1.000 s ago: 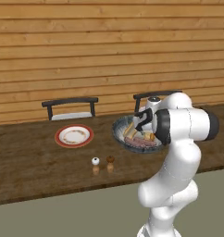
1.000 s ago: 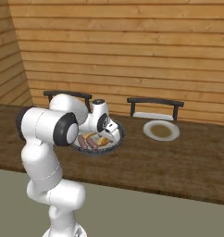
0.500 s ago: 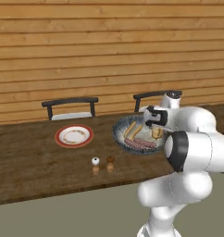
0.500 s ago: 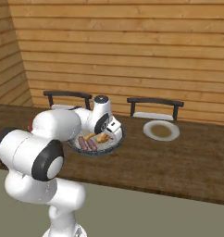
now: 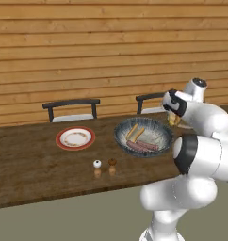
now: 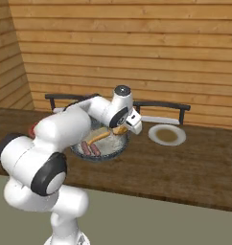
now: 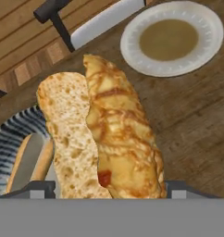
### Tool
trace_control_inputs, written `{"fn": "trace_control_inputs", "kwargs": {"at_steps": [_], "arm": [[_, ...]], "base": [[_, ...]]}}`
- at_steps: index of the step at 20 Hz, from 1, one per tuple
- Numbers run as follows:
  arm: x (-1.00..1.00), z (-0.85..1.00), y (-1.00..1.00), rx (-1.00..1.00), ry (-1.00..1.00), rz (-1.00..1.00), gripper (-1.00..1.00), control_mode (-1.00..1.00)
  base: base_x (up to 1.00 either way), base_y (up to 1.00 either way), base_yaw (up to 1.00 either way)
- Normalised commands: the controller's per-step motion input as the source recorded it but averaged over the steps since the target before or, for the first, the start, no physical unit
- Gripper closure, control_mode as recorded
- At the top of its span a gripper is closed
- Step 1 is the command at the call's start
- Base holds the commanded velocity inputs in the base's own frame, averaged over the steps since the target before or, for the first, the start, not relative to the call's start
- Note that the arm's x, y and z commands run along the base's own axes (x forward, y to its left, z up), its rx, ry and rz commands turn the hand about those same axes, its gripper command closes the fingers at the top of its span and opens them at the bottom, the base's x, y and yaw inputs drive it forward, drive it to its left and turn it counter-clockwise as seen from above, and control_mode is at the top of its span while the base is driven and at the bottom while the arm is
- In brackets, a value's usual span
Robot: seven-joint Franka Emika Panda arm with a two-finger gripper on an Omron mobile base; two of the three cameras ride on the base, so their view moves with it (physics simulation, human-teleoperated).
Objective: Place one bun and one sausage from the bowl on each plate.
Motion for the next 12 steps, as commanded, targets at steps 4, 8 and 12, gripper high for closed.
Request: {"fn": "trace_control_inputs", "kwargs": {"at_steps": [4, 8, 12], "arm": [[0.98, 0.05, -0.74, 0.00, 0.01, -0.03, 1.00, -1.00], [0.71, -0.38, -0.63, 0.00, -0.02, -0.04, 1.00, -1.00], [0.51, -0.63, -0.51, 0.00, 0.00, -0.03, 1.00, -1.00]], "base": [[0.00, 0.00, 0.00], [0.00, 0.00, 0.00], [0.00, 0.00, 0.00]]}}
